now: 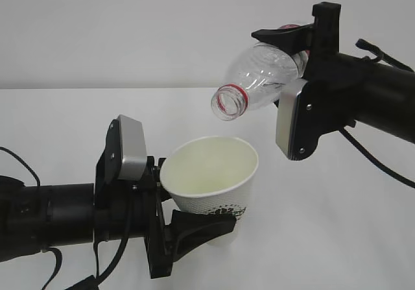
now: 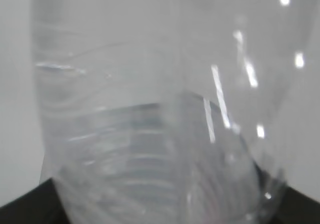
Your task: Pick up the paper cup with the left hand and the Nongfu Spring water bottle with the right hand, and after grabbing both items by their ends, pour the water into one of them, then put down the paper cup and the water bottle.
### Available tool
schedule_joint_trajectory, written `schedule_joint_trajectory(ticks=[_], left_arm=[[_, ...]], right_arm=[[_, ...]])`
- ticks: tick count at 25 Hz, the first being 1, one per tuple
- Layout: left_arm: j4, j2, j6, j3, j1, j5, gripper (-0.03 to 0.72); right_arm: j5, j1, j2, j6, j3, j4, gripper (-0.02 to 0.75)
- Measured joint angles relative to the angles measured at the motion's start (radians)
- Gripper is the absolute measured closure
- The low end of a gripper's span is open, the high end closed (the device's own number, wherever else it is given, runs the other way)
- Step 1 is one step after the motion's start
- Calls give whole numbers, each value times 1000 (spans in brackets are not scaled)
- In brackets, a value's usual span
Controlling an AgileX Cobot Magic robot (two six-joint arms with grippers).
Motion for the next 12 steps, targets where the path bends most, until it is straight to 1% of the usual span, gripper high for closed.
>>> schedule_joint_trajectory(ticks=[12], left_arm=[[0, 0, 0, 0, 0, 0, 175]], right_arm=[[-2, 0, 0, -2, -22, 0, 262]])
